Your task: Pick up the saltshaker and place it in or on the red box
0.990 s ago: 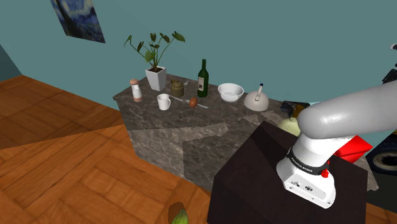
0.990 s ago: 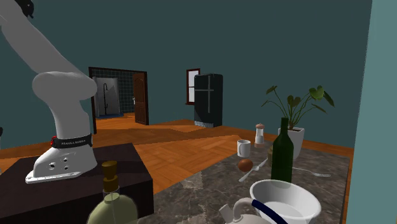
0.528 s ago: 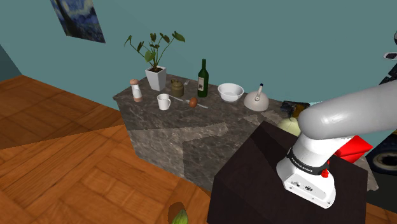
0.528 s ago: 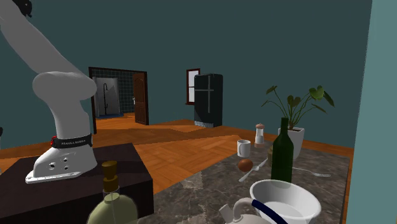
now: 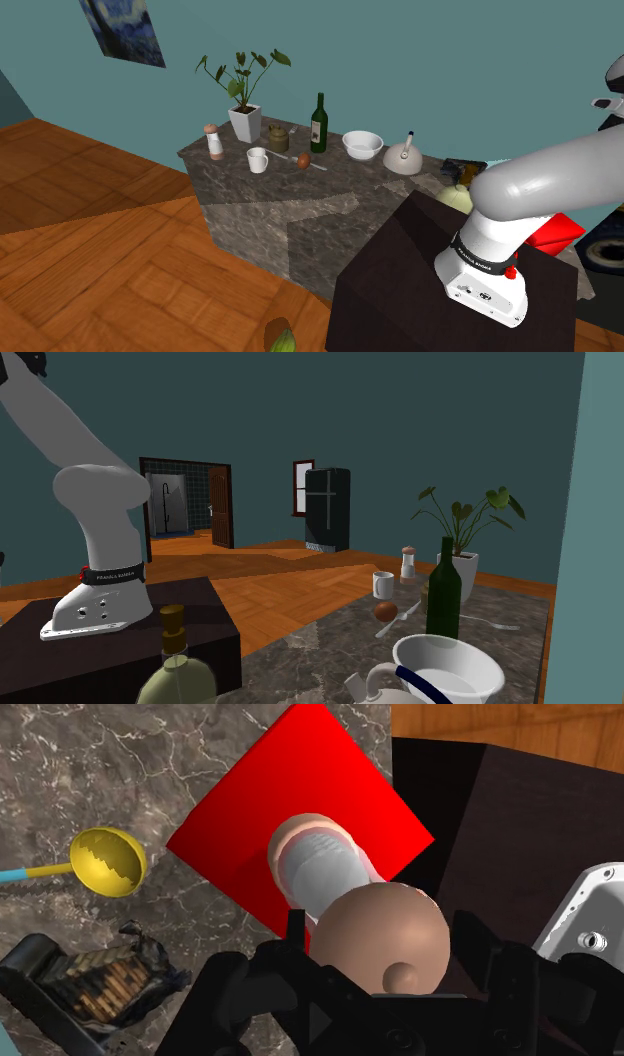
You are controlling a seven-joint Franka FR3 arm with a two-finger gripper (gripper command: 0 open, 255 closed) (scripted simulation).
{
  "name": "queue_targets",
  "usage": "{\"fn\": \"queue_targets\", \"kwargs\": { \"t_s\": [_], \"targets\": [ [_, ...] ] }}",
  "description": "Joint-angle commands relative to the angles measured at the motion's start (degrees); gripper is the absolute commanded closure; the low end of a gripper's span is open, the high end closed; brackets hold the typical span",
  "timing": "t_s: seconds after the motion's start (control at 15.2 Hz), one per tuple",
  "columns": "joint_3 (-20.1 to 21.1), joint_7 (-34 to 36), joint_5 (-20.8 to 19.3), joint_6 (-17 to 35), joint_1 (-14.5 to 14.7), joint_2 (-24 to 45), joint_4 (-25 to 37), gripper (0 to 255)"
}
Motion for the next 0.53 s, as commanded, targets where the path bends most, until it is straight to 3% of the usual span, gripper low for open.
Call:
{"fn": "queue_targets", "kwargs": {
  "t_s": [0.0,0.2,0.46],
  "targets": [
    [-1.50,0.15,-0.58,1.47,0.75,0.21,-0.76,255],
    [-4.50,0.46,-1.61,4.03,2.48,0.62,-1.87,255],
    [-4.50,0.48,-1.63,4.02,2.49,0.59,-1.87,255]
  ]
}}
